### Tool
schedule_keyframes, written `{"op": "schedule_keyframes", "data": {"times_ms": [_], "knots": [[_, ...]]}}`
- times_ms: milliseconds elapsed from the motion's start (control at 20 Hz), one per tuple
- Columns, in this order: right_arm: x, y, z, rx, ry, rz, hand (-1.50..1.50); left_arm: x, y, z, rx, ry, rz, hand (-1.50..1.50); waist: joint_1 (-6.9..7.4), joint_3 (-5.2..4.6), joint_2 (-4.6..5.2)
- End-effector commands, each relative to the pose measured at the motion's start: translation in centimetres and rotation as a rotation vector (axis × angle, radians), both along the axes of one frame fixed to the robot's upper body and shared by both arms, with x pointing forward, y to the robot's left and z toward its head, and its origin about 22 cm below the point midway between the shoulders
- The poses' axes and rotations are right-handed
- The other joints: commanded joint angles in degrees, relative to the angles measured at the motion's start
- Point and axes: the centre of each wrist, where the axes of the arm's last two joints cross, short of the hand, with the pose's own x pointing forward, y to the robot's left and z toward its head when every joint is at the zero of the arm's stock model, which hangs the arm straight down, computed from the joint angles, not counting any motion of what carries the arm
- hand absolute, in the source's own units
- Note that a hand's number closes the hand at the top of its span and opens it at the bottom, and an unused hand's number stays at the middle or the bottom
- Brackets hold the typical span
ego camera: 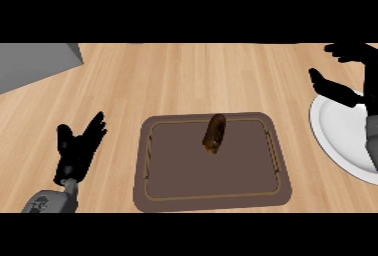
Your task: Pick the sweet potato from the tray and place it in the plate
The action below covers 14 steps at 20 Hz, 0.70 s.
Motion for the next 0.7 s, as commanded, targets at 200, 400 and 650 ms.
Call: {"op": "schedule_keyframes", "data": {"times_ms": [200,400,650], "knots": [[-3.2,11.9,0.6,-0.087,-0.072,-0.094,-1.50,-2.9,-3.2,-2.2,-0.116,0.029,-0.023,0.00,-0.96,0.73,-0.32],[-2.2,14.6,3.8,-0.217,0.094,-0.140,-1.50,-3.6,-3.6,-2.3,-0.114,0.018,-0.039,0.00,-0.11,0.80,0.08],[-2.6,18.1,1.7,-0.398,0.472,-0.120,-1.50,-2.2,-2.7,-1.3,-0.109,0.026,-0.031,0.00,-0.25,0.68,0.16]]}}
